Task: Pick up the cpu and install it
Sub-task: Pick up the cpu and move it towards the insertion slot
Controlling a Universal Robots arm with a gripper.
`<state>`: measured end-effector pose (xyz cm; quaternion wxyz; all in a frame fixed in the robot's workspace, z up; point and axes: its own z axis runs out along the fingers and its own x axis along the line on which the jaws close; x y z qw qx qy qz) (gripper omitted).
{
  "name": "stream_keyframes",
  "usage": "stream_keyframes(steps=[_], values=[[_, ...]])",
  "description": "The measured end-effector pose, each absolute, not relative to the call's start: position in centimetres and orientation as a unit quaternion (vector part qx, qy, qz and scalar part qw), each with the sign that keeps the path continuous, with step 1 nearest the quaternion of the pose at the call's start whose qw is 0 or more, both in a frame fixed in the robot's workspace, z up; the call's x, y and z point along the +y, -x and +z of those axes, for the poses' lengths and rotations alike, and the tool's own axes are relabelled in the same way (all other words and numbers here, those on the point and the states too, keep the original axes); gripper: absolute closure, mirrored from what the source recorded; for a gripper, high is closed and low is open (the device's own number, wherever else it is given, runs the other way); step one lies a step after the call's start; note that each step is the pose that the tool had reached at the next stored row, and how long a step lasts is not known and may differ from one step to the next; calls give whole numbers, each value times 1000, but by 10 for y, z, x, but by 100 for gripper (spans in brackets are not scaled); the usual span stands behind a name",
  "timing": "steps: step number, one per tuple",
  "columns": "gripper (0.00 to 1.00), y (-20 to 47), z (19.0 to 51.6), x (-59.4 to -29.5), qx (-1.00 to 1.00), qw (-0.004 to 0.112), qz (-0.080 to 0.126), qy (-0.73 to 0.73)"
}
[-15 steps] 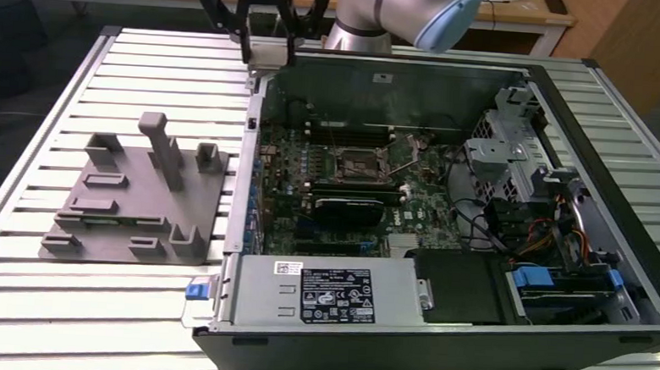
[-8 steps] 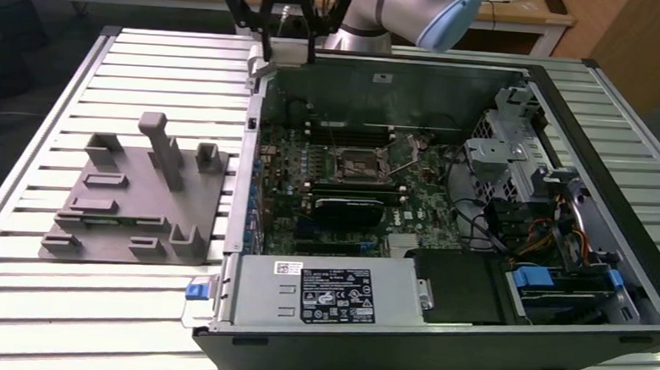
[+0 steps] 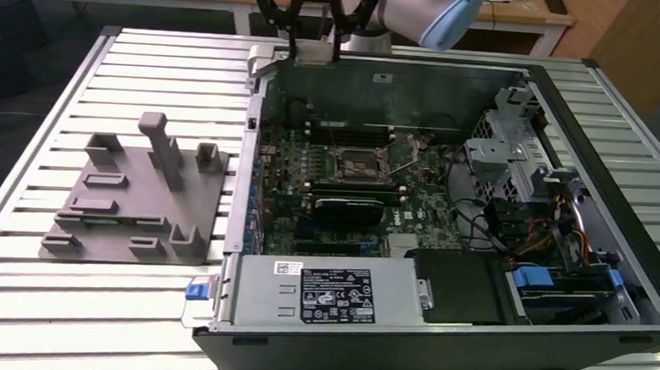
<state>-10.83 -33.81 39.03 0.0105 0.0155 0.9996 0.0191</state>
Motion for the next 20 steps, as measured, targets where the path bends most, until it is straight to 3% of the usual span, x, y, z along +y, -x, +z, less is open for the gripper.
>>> stream_keyframes(steps=[20], values=[[45,41,363,-337,1000,8,19,-16]])
